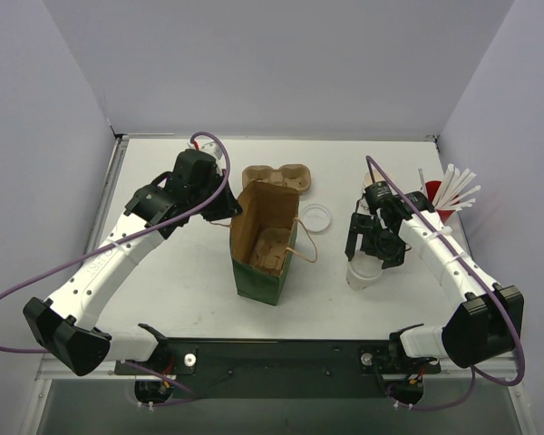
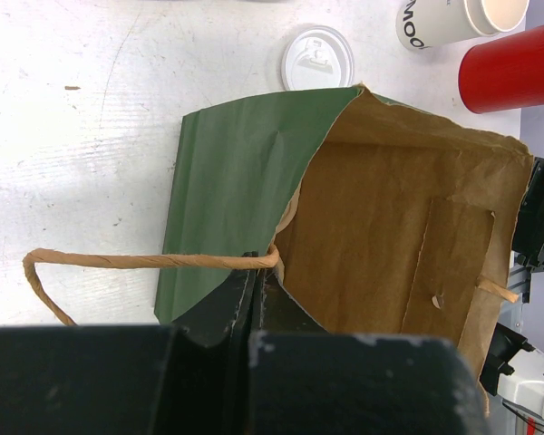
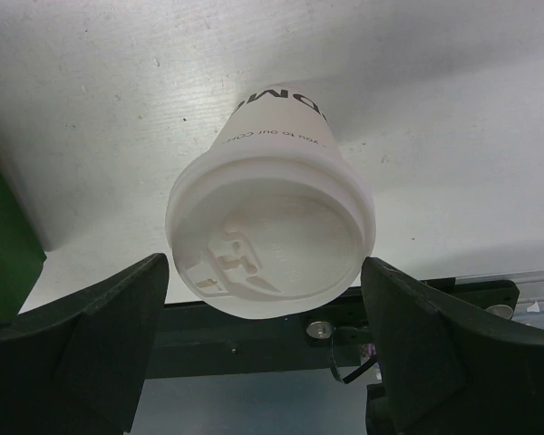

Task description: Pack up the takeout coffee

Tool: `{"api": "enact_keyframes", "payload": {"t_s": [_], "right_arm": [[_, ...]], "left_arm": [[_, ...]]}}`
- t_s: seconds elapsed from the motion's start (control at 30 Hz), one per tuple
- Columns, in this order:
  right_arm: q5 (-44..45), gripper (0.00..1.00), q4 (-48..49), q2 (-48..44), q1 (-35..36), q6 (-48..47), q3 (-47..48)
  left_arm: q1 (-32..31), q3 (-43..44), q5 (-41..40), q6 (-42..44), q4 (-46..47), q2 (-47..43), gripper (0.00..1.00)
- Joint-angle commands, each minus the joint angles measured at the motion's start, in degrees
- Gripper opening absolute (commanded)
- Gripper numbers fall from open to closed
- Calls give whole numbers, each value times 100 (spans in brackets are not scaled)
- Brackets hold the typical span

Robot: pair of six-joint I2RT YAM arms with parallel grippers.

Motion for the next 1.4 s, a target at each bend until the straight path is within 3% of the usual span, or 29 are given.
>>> {"api": "enact_keyframes", "payload": {"t_s": [0.0,0.7,0.97,1.07,1.37], "right_arm": [[26,82,-341,11,-29,-58,63],[210,80,-253,99,68,-32,-183],[219,72,-253,134,85,-23,-218],[193,65,-262,143,85,-32,-209],[70,62,-402,107,94,-75,71]], "left_arm": [[47,196,56,-15,167,-34,0],[47,178,39,-15,176,-34,0],[38,178,48,-24,176,-25,0],[47,187,48,-32,176,-16,0],[38,205,74,11,167,72,0]]}}
